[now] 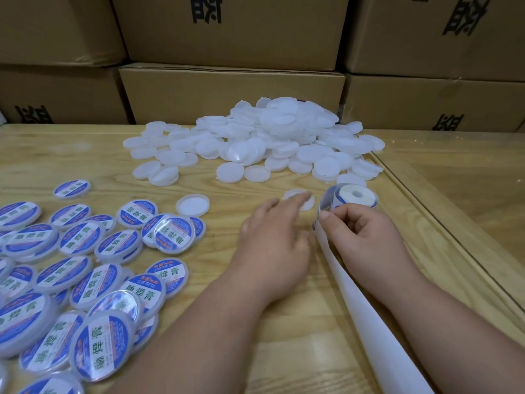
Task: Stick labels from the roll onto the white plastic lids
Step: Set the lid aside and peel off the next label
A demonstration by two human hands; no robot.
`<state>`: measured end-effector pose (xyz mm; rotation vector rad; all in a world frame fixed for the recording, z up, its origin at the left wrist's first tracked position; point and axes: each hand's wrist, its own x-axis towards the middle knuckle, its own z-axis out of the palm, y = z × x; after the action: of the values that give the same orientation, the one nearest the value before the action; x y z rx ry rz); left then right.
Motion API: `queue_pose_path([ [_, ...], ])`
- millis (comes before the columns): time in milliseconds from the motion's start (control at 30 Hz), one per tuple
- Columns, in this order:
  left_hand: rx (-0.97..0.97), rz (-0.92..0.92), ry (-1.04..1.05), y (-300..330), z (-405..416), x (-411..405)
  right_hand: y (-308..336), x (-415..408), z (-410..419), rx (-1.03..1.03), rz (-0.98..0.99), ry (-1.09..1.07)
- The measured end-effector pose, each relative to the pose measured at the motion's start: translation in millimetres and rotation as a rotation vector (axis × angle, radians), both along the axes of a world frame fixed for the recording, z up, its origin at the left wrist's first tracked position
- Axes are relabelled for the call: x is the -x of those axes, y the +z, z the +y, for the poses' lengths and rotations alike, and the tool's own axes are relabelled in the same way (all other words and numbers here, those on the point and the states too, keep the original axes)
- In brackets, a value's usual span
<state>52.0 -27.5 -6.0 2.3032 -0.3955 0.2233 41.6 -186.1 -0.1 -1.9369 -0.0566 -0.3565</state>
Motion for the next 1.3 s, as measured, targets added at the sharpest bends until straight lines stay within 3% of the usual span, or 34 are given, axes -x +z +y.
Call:
queue_pose_path([
  [33, -0.184, 0.009, -0.033, -3, -2, 0, 0, 0, 0, 0.003, -0.007, 0.002],
  [100, -0.344, 0.024, -0.070, -4, -3, 0, 0, 0, 0, 0.008, -0.011, 0.006],
  [333, -0.308, -0.042, -0.022, -3, -3, 2, 0, 0, -1, -0.003, 0.001, 0.009],
  [600, -0.410, 0.079, -0.040, -7, -12, -3, 1, 0, 1, 0.026, 0.011, 0.001],
  [867, -0.192, -0.075, 0.108, -8, -9, 0, 4, 0, 0, -0.012, 0.056, -0.001],
  [1200, -0.178, -0.015, 0.074, -8, -9, -5, 9, 3, -3, 0.097, 0.099, 0.077],
  [1300, -0.078, -0.065, 0.095, -7, -10, -5, 6, 2, -6, 0.092, 0.098, 0.077],
])
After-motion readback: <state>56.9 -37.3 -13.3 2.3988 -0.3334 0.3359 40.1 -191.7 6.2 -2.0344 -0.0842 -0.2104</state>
